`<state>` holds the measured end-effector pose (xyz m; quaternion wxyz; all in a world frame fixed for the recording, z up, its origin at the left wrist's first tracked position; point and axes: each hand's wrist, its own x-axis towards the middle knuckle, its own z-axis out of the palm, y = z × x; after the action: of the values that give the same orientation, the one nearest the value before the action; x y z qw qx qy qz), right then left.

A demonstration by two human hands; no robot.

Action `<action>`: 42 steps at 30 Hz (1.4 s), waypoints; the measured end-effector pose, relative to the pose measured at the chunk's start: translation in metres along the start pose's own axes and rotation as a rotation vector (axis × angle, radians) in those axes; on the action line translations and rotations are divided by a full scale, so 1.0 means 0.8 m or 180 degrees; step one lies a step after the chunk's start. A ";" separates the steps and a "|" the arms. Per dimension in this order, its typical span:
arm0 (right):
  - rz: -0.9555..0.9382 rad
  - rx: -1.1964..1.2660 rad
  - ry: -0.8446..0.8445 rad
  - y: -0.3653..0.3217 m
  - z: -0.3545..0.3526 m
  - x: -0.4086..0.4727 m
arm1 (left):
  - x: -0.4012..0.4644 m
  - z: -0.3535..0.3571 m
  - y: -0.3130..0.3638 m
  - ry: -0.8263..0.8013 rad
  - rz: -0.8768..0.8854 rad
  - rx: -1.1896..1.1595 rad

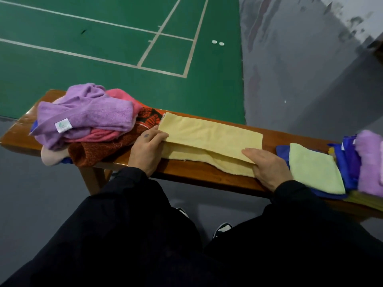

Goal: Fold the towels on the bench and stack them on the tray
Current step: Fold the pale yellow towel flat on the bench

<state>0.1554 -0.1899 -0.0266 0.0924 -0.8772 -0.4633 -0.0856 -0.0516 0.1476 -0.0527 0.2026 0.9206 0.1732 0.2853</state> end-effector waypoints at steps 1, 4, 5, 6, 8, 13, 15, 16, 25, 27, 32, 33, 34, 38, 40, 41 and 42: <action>-0.0131 -0.0004 -0.0038 0.006 0.001 -0.009 | -0.002 0.001 -0.006 -0.0085 0.0245 0.0146; -0.0239 -0.0015 -0.0117 0.009 0.002 -0.026 | -0.014 -0.001 -0.016 -0.0260 0.0523 0.0372; -0.0214 0.0011 -0.0081 0.008 0.002 -0.029 | -0.018 -0.003 -0.017 -0.0237 0.0499 0.0353; -0.0223 0.0022 -0.0054 0.007 0.003 -0.032 | -0.021 -0.004 -0.017 -0.0226 0.0473 0.0329; -0.0315 -0.0001 -0.0087 0.001 0.005 -0.036 | -0.024 -0.008 -0.014 -0.0324 0.0512 0.0368; -0.0384 0.0041 -0.0122 -0.017 -0.002 -0.032 | -0.020 -0.021 0.003 -0.0758 0.0793 0.0709; -0.0598 0.0158 -0.0081 -0.024 0.003 -0.030 | -0.019 -0.017 0.012 -0.0979 0.1028 0.0706; -0.0659 0.0258 -0.0062 -0.026 0.007 -0.031 | -0.018 -0.012 0.014 -0.1099 0.1090 0.0638; -0.0142 0.0490 0.0201 -0.042 -0.004 -0.051 | -0.041 -0.017 0.050 -0.0967 0.0915 0.1228; 0.0100 0.0463 0.0367 -0.069 -0.015 -0.021 | -0.021 -0.010 0.074 -0.0729 0.0728 0.1308; 0.0449 0.0434 -0.0490 -0.135 0.008 0.074 | 0.041 0.045 0.118 -0.1491 0.0456 0.1148; 0.0525 0.0343 -0.0667 -0.137 0.020 0.080 | 0.044 0.056 0.113 -0.1723 0.0278 0.1189; 0.0618 0.0255 -0.0823 -0.134 0.029 0.079 | 0.043 0.064 0.106 -0.1860 0.0070 0.1207; 0.0933 -0.0046 -0.1023 -0.098 0.044 0.053 | 0.042 0.070 0.087 -0.1896 -0.0128 0.1252; 0.1026 -0.0076 -0.1088 -0.086 0.040 0.041 | 0.042 0.071 0.088 -0.1950 -0.0142 0.1265; 0.1035 -0.0083 -0.1066 -0.082 0.040 0.038 | 0.042 0.073 0.087 -0.1897 -0.0195 0.1252; 0.1019 -0.0086 -0.1068 -0.079 0.039 0.036 | 0.041 0.072 0.085 -0.1824 -0.0333 0.1231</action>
<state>0.1208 -0.1247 -0.0446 0.0147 -0.9426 -0.3260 0.0709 0.0223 0.0882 -0.0492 0.0792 0.9745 0.2071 -0.0335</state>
